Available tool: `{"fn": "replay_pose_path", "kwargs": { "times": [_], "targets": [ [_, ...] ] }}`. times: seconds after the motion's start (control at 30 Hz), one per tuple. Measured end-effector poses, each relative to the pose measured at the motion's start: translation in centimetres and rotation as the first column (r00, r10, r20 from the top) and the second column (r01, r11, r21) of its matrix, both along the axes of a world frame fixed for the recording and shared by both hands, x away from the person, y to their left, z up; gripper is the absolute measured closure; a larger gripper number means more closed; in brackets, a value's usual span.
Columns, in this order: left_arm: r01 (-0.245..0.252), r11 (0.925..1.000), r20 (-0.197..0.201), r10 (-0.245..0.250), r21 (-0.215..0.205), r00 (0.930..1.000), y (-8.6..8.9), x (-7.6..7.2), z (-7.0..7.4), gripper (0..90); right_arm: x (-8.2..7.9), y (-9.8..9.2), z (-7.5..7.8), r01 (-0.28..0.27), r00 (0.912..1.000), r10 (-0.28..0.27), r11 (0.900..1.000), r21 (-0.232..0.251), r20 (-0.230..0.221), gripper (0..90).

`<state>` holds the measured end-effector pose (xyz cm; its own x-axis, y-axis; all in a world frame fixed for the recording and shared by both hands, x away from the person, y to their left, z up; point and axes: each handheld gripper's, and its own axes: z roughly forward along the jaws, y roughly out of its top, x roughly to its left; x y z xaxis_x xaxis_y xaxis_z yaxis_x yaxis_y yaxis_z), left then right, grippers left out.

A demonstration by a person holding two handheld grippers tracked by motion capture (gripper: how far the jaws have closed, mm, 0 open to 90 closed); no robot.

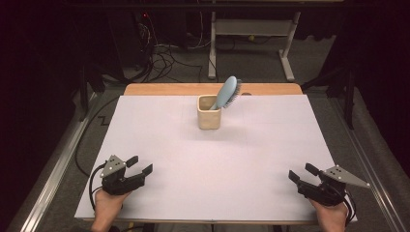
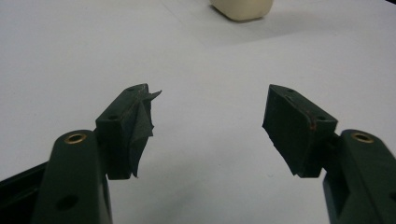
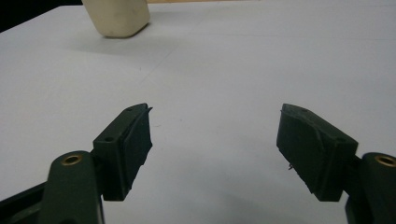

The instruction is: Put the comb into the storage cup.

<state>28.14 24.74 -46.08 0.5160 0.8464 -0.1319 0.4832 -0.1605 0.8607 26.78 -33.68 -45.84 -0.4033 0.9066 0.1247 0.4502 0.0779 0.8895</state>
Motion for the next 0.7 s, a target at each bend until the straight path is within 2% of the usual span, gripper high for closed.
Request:
{"fn": "replay_pose_path", "kwargs": {
  "times": [0.13,0.3,0.7],
  "targets": [
    [0.002,1.0,-0.008,-0.002,-0.009,1.0,-0.01,-0.01,-0.07,33.2,-0.07,0.12,-0.05,-0.005,1.0,0.005,1.0,-0.005,-0.001,26.3],
    [0.006,0.9999,-0.008,-0.006,-0.013,1.0,0.01,0.01,-0.06,33.2,-0.27,-0.01,0.06,0.007,1.0,-0.007,1.0,0.018,0.007,25.9],
    [0.007,1.0,-0.007,-0.007,-0.006,0.9999,-0.04,0.04,-0.06,33.2,-0.22,0.01,0.0,0.0,1.0,0.0,1.0,0.014,0.005,25.6]
  ]
}}
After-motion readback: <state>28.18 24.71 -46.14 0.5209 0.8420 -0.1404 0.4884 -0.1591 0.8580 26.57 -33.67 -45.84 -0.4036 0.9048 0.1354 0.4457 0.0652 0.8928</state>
